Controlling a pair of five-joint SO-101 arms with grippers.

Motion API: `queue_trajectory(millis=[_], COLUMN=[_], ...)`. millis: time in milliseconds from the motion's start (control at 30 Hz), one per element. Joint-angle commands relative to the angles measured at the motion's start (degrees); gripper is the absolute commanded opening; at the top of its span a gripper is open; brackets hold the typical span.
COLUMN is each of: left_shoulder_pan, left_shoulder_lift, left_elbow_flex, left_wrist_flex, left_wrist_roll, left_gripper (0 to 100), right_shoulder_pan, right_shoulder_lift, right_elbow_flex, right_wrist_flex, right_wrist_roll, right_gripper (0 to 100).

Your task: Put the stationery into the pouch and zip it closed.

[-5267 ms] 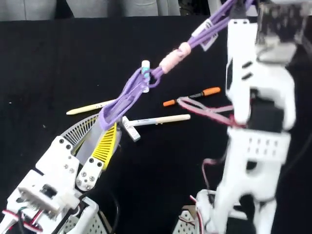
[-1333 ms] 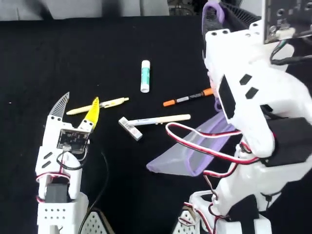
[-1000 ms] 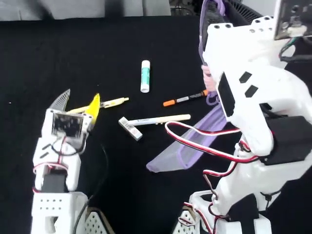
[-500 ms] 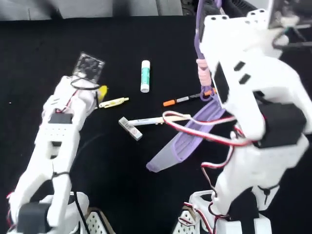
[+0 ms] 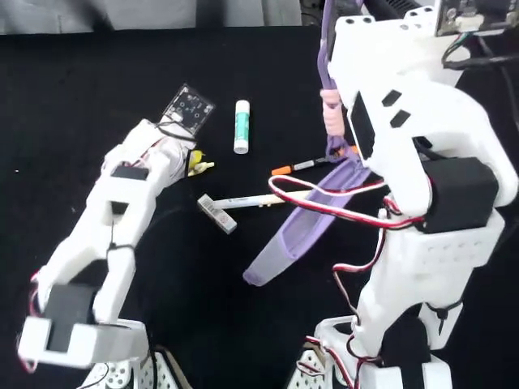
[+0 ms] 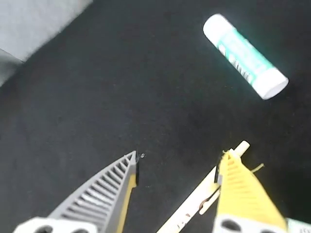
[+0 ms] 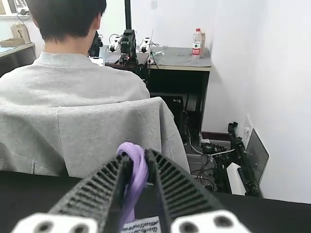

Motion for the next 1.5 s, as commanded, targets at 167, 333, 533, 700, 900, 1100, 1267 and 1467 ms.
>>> queue_trajectory(millis=[167,333,533,700,900,1100,1267,1467], left_shoulder_pan=[0.40,0.31,0.31,-0.92,-2.07,-1.10,-0.57,0.31], left_shoulder_lift=[14.77,22.24,28.57,28.75,29.36,31.91,39.21,46.24], left_elbow_flex=[-16.48,-25.19,-33.80,-43.21,-59.30,-62.99,-63.69,-68.00], left_wrist_flex=[7.38,12.04,19.43,30.33,49.58,59.87,59.34,57.14], left_wrist_roll=[-7.74,-7.91,-7.91,-7.91,-14.33,-26.90,-27.34,-27.25], left_gripper=[27,27,27,27,27,27,27,27], right_shoulder_pan=[-0.62,-0.62,2.02,3.69,3.60,3.60,3.60,3.69], right_shoulder_lift=[-0.84,-0.84,-0.84,-0.84,-0.84,-0.84,-0.84,-0.84], right_elbow_flex=[1.36,1.36,1.01,0.84,0.84,0.84,0.84,0.84], right_wrist_flex=[-2.64,-2.64,-2.73,-2.81,-2.81,-2.81,-2.81,-2.81], right_wrist_roll=[-0.26,-0.26,-0.35,-0.53,-0.53,-0.53,-0.44,-0.44], right_gripper=[1.1,1.1,1.1,1.1,1.1,1.1,1.1,1.1])
